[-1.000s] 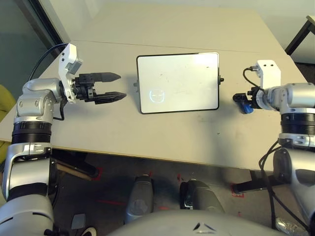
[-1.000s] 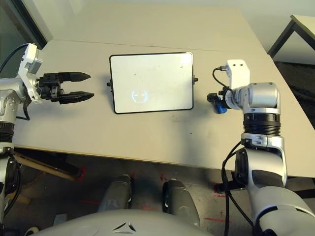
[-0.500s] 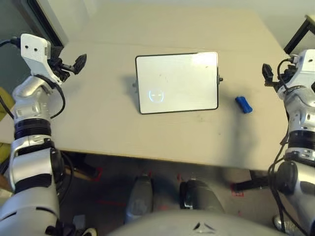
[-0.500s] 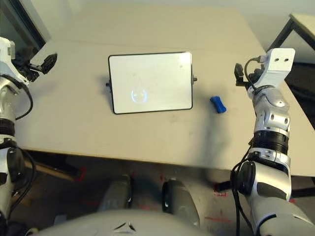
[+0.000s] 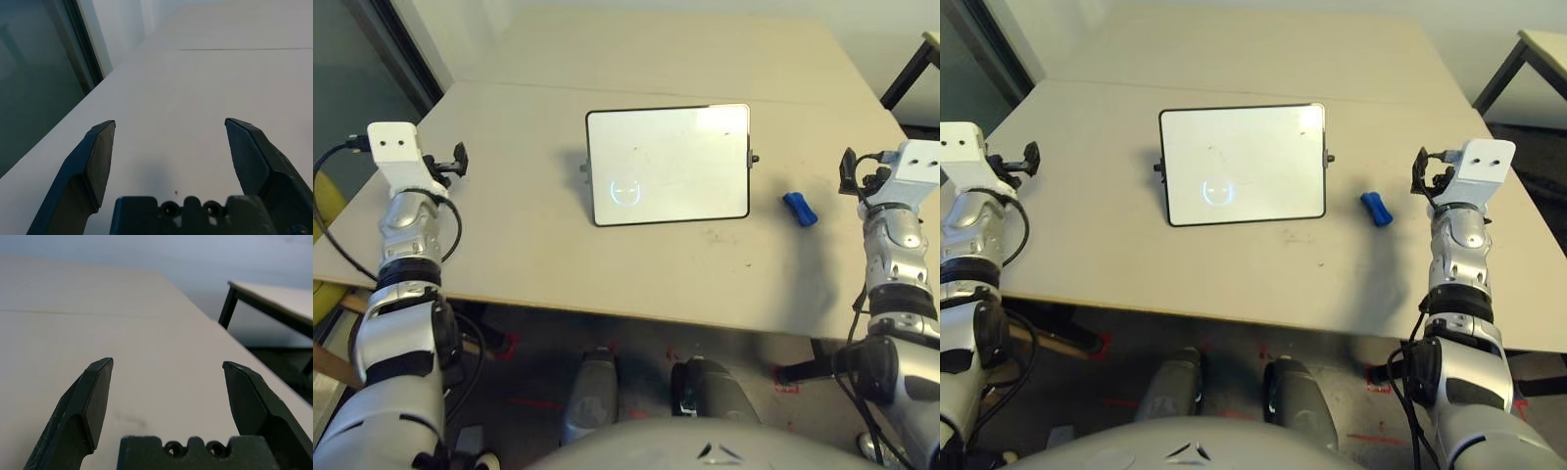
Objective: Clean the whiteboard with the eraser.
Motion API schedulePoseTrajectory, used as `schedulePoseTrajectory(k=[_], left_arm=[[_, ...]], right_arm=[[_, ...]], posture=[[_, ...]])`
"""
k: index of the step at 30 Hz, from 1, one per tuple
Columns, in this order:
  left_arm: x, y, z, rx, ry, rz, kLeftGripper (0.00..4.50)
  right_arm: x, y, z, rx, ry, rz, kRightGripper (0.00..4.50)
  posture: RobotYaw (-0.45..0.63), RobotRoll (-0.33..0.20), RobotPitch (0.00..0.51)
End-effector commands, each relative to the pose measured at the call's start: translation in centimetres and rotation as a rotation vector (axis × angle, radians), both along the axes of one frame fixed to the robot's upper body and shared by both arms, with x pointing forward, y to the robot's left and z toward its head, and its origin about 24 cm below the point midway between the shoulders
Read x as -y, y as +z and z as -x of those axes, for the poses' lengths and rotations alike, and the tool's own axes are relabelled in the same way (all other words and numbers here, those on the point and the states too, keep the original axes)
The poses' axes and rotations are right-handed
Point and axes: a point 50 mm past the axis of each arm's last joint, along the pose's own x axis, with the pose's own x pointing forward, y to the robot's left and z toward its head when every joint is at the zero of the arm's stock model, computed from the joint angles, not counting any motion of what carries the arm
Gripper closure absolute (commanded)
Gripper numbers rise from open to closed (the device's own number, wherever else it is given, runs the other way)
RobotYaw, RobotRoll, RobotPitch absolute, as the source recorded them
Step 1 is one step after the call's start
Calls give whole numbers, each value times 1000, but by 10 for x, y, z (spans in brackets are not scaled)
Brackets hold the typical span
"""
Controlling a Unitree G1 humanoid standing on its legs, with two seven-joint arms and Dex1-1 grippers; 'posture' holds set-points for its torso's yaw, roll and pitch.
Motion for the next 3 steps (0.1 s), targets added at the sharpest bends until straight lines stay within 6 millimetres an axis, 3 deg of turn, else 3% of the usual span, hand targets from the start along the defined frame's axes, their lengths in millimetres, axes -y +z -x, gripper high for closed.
schedulePoseTrajectory(k=[1, 3], left_arm=[[2, 6, -5, 19, 7, 16, 0], [1, 8, -6, 26, 13, 20, 0]], right_arm=[[7, -9, 8, -14, -68, -22, 51], [8, -13, 10, -16, -88, -45, 51]], posture=[[279, 0, 71], [272, 0, 68]])
